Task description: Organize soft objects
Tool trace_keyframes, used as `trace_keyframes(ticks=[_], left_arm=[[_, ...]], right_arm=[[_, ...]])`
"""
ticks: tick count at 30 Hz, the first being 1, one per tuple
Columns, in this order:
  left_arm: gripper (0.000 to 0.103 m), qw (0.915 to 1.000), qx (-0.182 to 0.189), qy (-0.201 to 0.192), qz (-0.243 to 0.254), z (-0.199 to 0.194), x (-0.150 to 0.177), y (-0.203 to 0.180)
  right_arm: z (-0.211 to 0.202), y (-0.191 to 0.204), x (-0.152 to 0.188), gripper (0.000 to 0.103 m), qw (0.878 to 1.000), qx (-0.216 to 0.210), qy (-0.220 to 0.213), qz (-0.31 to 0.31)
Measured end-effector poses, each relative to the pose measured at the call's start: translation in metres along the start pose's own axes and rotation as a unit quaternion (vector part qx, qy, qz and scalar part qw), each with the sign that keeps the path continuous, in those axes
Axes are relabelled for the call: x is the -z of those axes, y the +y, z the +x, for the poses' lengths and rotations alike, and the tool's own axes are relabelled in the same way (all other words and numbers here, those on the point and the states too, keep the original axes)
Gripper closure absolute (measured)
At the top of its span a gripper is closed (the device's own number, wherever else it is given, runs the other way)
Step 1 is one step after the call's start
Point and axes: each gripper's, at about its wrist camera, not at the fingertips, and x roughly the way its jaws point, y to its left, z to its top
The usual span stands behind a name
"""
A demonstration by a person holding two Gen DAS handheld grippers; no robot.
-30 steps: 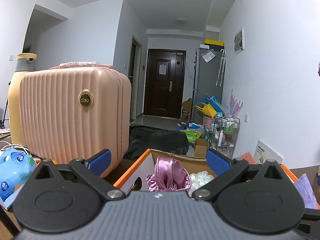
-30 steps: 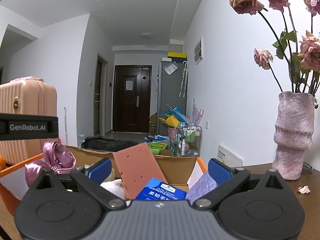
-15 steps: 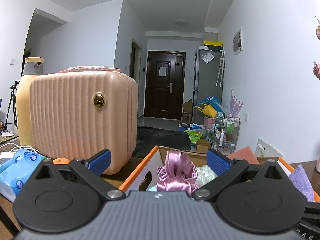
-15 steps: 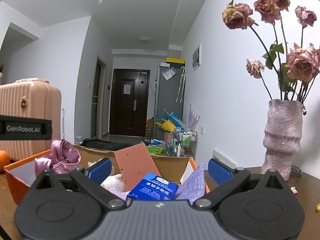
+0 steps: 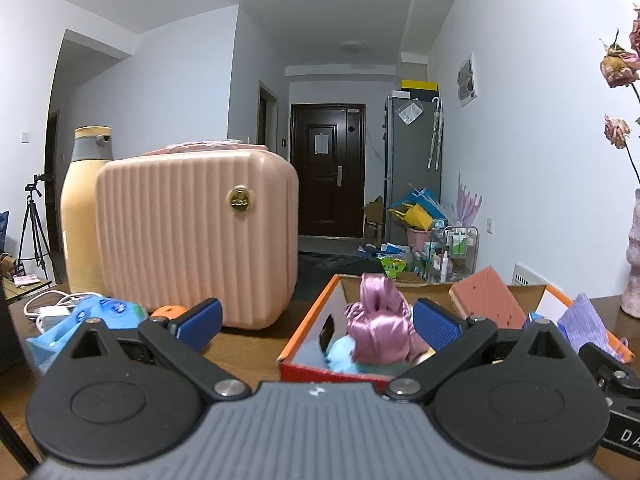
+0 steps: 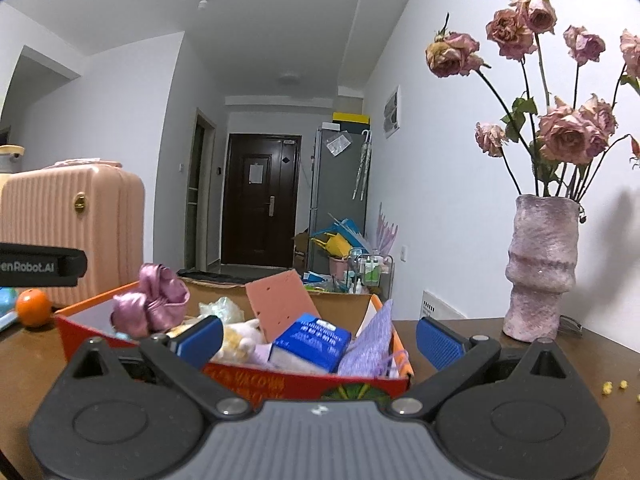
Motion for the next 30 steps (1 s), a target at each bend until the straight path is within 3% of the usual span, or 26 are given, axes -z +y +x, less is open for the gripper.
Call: trace_keyframes(ticks=[21,30], left_arm=[[0.0,0.9994,0.017,0.024,0.018,-0.117,0.019,0.048],[0.0,0.9986,0.041,0.023,0.026,-0.172,0.023,0.064]], right_arm=[[-0.127,0.018,0.011,0.0,1.0,-0.005,0.02,0.003],[-0.174,0.021,0.007,0.0,0.999,-0.019,0.024,0.021]])
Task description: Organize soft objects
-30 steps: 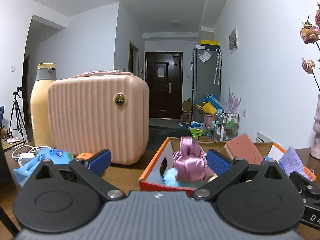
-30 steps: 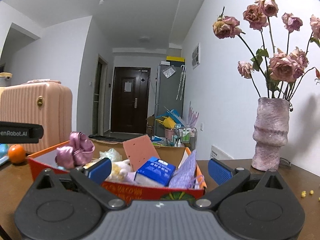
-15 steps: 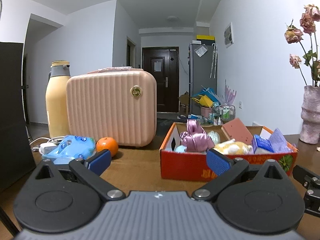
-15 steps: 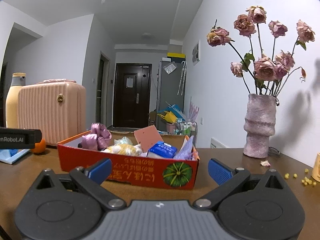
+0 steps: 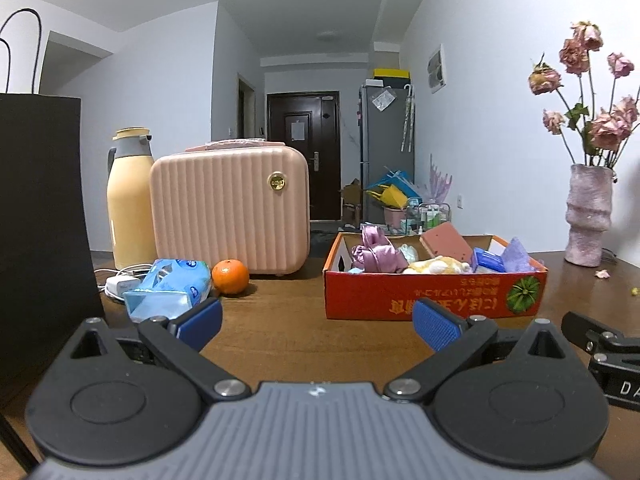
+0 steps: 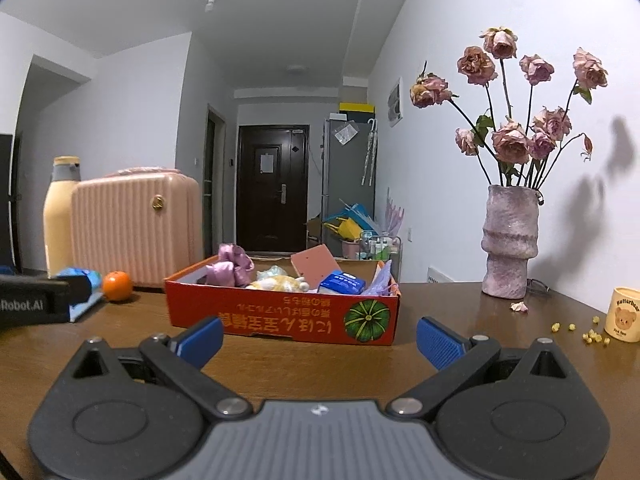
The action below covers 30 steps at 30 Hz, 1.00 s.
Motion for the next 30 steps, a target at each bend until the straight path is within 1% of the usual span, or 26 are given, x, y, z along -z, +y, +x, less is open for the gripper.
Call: trace_keyframes(ticks=[5,13,23,30], left_arm=[[0.0,1.0,0.007,-0.005,0.001,-0.024,0.003,0.005],[0.0,0.9996,0.017,-0.019,0.011,-0.052,0.008,0.006],[0.0,0.9986,0.043,-0.015,0.026,-0.058,0.009,0.001],[0.0,0.9984,0.047,-0.017,0.025,-0.06,0.01,0.001]], right_arm=[[-0.018,-0.002,0.0,0.0,1.0,-0.014,0.003,0.017],[-0.032,-0.001,0.001,0.0,1.0,-0.017,0.001,0.012],[-0.036,-0.002,0.0,0.0,1.0,-0.019,0.0,0.012],[-0.037,-0.003,0.0,0.0,1.0,-0.023,0.001,0.016]])
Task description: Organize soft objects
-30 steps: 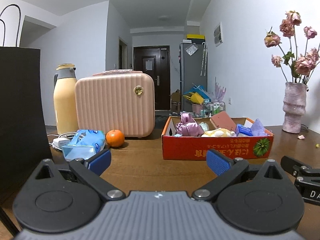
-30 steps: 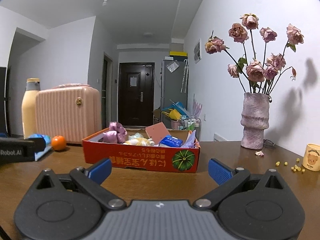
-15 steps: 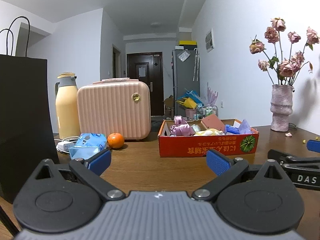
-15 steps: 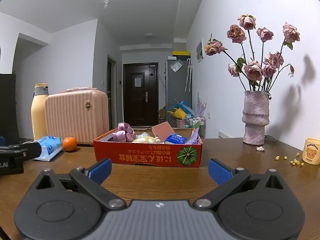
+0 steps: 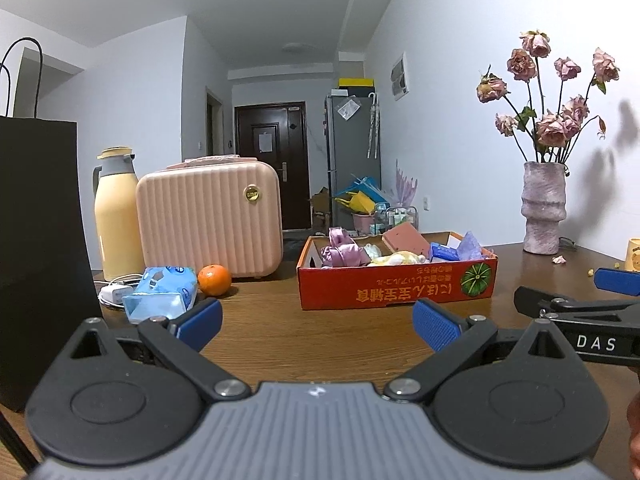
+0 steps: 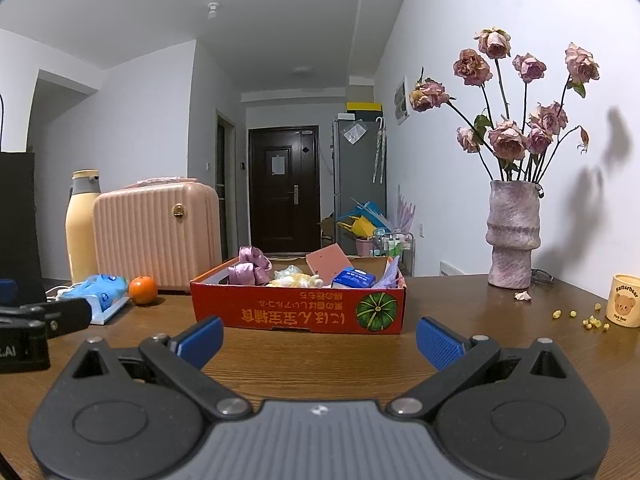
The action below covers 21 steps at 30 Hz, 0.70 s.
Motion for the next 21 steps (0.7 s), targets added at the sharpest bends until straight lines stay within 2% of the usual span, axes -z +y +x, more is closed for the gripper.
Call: trace_keyframes(ticks=[21], left_arm=[[0.0,0.9999,0.006,-0.008,0.002,-0.0039,0.0001,-0.0007]], right_arm=[[-0.0003,-0.0002,-0.0002,0.0,1.0,0.0,-0.002,0.002]])
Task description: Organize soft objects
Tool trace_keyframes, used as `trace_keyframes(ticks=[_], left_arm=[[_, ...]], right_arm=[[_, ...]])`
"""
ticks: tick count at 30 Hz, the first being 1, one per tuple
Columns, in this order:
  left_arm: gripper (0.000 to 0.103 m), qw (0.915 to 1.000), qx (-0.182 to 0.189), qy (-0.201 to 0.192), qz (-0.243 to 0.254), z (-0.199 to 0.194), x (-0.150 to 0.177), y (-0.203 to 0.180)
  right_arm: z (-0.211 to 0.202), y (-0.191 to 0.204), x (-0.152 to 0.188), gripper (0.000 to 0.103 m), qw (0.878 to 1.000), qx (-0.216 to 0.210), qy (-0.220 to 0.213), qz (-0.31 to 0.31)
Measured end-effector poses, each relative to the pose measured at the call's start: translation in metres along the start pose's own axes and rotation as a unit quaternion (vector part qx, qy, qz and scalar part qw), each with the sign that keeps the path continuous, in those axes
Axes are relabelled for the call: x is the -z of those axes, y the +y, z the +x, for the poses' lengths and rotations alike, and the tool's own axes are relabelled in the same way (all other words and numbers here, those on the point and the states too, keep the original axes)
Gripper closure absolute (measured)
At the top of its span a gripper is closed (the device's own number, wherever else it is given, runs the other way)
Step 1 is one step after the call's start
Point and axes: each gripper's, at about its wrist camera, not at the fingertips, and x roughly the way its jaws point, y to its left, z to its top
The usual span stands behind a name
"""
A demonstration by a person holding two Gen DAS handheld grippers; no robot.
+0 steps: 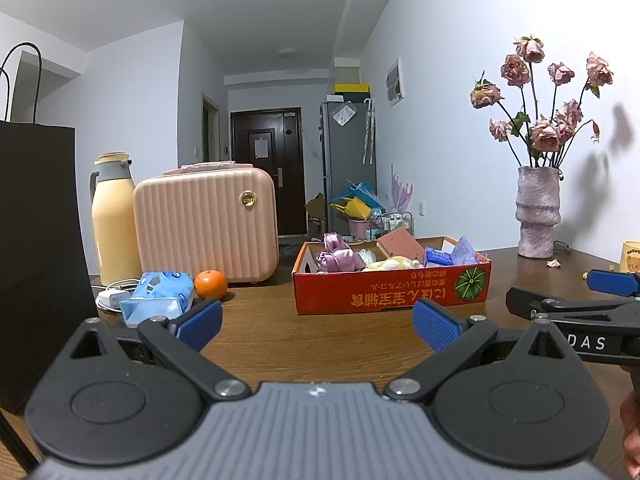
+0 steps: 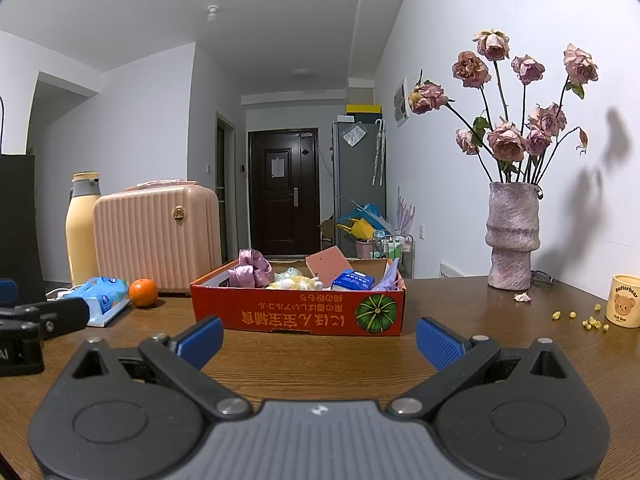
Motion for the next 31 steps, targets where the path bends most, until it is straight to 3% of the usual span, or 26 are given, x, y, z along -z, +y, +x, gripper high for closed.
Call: trace_keyframes(ticks=[31], left_arm=[[0.0,0.9999,0.003,-0.006,0.009,-0.0034,0.0018,-0.0021]], right_arm=[[-0.0006,0.0001,0.0,0.0,1.0,-0.001,-0.001,0.0]])
